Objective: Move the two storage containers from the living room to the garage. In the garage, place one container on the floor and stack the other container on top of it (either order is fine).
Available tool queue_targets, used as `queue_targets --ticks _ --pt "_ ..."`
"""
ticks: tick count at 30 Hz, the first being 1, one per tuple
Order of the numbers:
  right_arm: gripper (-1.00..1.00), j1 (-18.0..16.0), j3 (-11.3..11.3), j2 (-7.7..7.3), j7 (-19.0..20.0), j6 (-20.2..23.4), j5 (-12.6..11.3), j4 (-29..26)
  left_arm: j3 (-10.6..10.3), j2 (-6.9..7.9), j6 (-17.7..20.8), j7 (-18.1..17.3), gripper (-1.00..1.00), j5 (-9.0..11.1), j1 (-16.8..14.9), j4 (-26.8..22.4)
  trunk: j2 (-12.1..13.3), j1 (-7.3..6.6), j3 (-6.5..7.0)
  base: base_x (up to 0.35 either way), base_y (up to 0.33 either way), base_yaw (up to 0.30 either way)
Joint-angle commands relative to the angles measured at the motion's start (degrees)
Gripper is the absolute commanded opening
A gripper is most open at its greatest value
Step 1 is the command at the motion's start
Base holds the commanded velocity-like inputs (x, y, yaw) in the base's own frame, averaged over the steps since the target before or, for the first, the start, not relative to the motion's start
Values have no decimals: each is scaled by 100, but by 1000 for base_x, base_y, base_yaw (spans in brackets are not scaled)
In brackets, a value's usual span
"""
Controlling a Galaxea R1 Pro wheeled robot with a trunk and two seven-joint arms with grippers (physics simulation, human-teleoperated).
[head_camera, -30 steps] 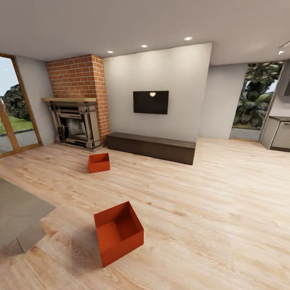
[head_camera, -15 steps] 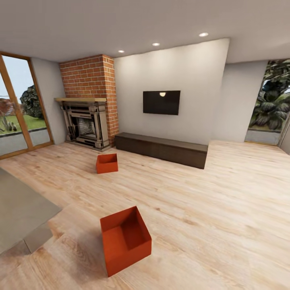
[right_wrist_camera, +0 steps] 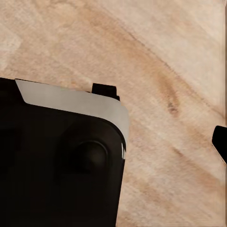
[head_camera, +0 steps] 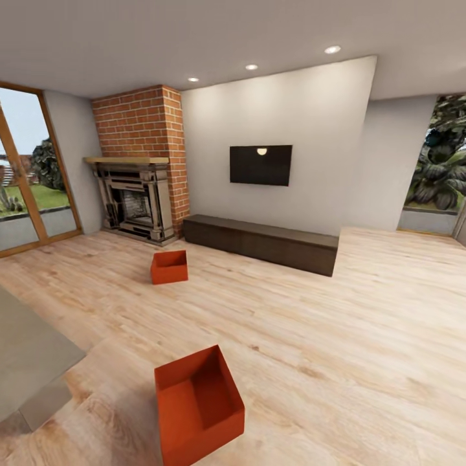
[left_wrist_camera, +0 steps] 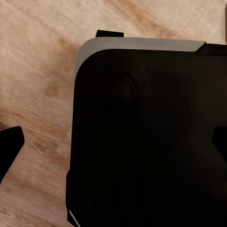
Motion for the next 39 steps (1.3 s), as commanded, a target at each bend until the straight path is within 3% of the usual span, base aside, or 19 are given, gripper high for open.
queue_targets --ticks 1,10,31,39 --pt "100 -6 48 3 0 -29 -46 16 10 -1 -5 3 100 46 3 -10 -2 3 -5 281 0 0" --pt "100 -6 48 -15 0 -21 -43 16 10 3 -5 3 100 46 3 -10 -2 3 -12 91 0 43" --pt "100 -6 48 -14 0 -20 -41 16 10 2 -5 3 100 46 3 -10 -2 3 -98 1 0 238" --pt "100 -6 48 -8 0 -20 -41 16 1 -1 -5 -3 100 46 3 -10 -2 3 -102 190 -131 29"
